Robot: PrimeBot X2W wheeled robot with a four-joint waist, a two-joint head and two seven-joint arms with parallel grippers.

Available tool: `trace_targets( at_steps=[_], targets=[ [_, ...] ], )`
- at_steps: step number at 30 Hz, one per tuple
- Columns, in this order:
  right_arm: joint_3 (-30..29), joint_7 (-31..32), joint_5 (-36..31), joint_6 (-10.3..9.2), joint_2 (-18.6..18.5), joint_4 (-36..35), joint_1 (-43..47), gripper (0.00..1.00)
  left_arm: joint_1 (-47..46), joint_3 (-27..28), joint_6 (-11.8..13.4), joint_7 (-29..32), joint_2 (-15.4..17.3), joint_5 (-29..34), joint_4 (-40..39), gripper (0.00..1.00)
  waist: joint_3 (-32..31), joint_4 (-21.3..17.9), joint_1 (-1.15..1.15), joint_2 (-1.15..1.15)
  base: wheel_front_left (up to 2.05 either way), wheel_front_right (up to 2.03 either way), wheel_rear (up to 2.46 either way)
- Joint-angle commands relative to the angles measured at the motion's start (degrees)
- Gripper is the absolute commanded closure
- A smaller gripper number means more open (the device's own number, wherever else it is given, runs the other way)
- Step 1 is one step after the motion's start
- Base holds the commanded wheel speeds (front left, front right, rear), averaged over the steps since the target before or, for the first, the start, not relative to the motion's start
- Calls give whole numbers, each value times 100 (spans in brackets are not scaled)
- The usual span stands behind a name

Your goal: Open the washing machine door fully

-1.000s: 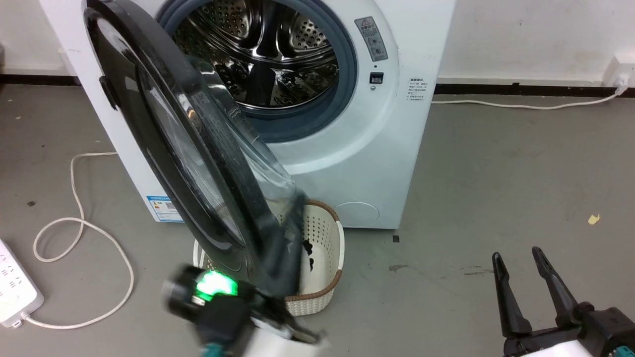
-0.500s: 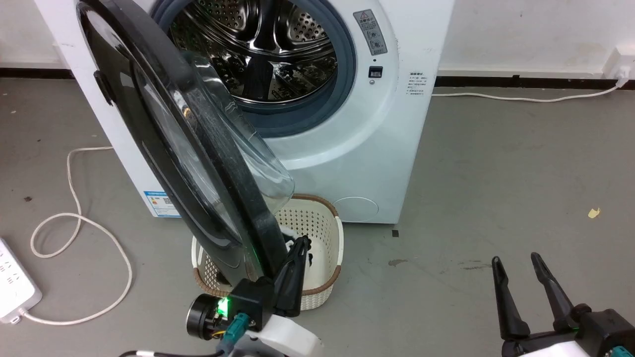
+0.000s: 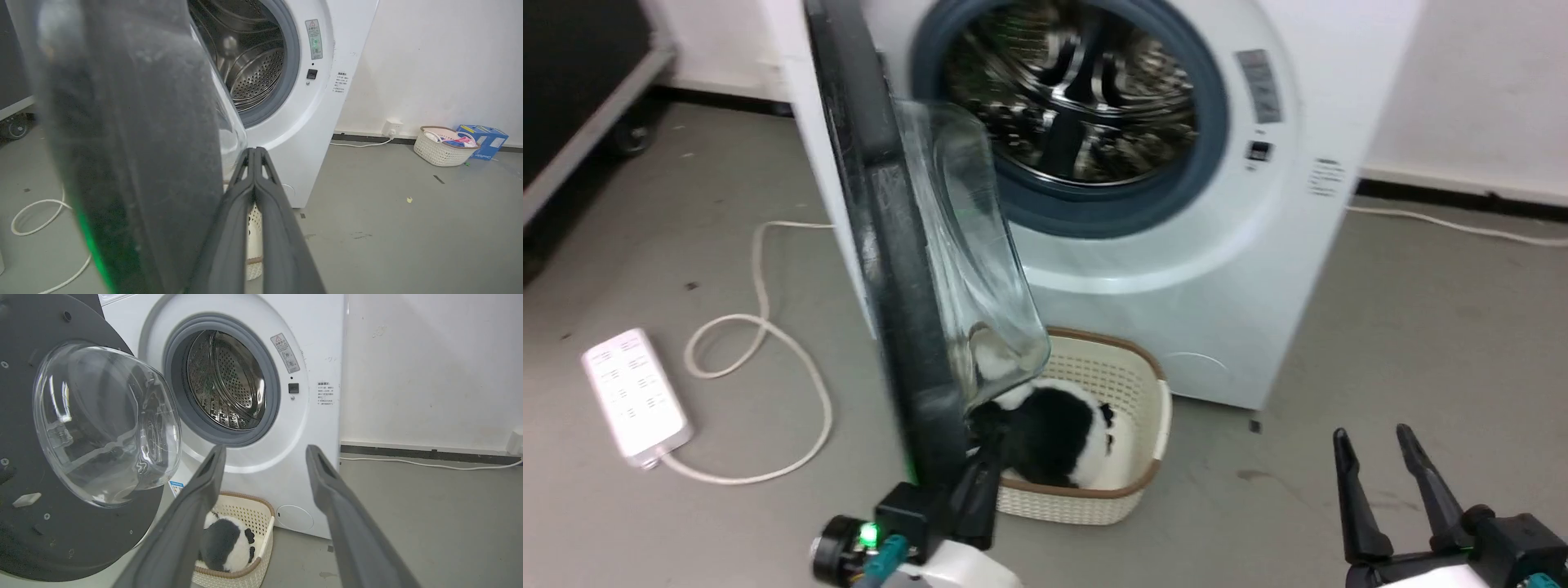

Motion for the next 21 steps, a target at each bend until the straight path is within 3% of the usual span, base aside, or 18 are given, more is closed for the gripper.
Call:
trace_targets(
  at_steps=[1, 11, 21],
  targets=[
    [25, -26, 13, 5, 21, 13, 25, 0, 46, 162, 88, -22, 129, -36, 26, 100, -50, 247, 0, 0, 0, 0, 0],
    [76, -26, -30, 5, 21, 11, 46, 0, 104, 928, 395, 37, 683, -300, -211, 100, 128, 867, 0, 0, 0, 0, 0],
    [180, -26, -426, 5, 21, -76, -238, 0, -417, 1873, 482, 272, 1415, -733, -101, 100, 903, 1079, 0, 0, 0, 0, 0]
  ],
)
